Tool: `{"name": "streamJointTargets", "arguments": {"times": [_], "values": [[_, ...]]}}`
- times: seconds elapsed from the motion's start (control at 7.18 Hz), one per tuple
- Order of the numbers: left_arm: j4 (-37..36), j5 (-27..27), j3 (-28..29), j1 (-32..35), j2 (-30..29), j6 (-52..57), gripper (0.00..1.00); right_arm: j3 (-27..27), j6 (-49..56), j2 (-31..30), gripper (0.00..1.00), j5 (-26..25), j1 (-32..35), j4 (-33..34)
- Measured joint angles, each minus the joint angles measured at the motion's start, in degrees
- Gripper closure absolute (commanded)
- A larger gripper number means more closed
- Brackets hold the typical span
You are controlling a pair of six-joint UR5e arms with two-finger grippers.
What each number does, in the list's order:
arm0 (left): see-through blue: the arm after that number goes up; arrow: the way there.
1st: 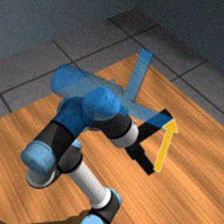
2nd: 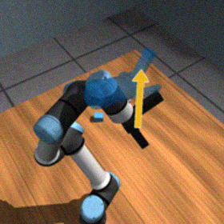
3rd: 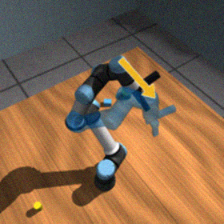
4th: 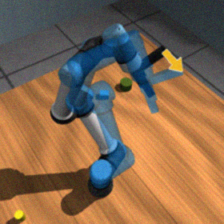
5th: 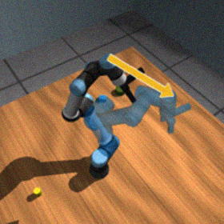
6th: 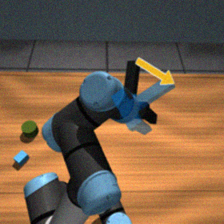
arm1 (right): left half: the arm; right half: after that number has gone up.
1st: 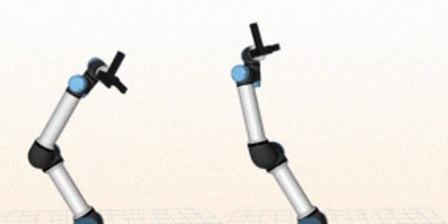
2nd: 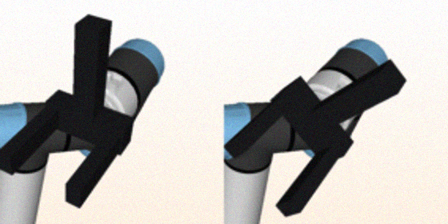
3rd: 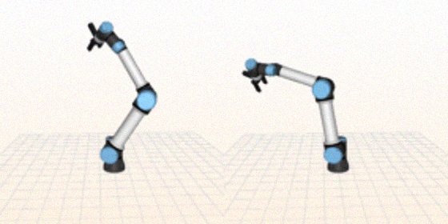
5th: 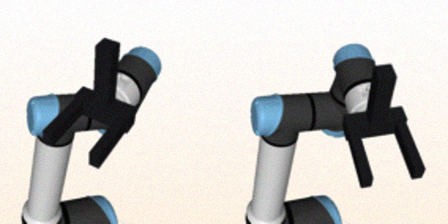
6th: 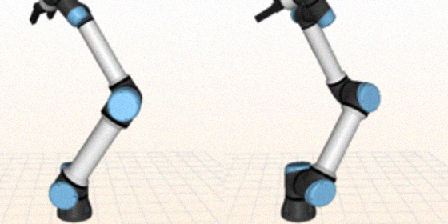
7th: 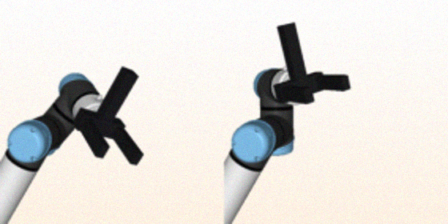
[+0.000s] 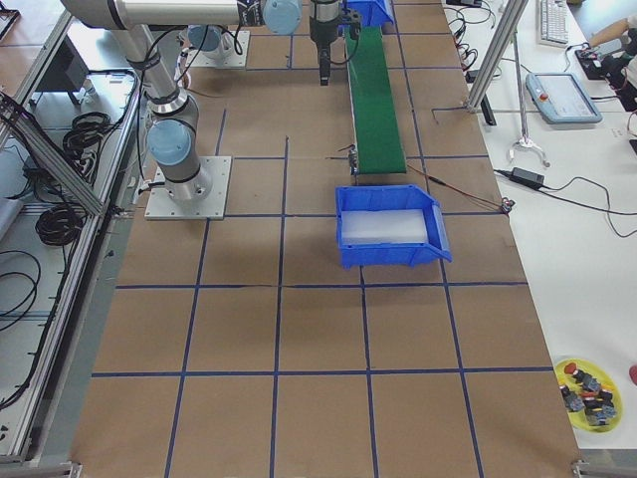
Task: Transport two buttons from left to right
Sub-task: 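Move the left gripper over the blue bin holding the buttons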
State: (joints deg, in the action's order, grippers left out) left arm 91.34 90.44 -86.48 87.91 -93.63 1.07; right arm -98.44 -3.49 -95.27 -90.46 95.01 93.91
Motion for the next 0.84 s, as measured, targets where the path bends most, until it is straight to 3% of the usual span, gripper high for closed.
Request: {"name": "streamJointTargets", "arguments": {"times": [0.42, 0.84], "values": [[0.6, 0.0, 0.1, -2.4, 0.0, 4.1, 0.00, 0.0, 0.0, 0.0, 0.00, 0.0, 0.0, 0.0], [0.9, -0.1, 0.1, -13.4, 0.2, 13.7, 0.00, 0.0, 0.0, 0.1, 0.00, 0.0, 0.0, 0.0]]}}
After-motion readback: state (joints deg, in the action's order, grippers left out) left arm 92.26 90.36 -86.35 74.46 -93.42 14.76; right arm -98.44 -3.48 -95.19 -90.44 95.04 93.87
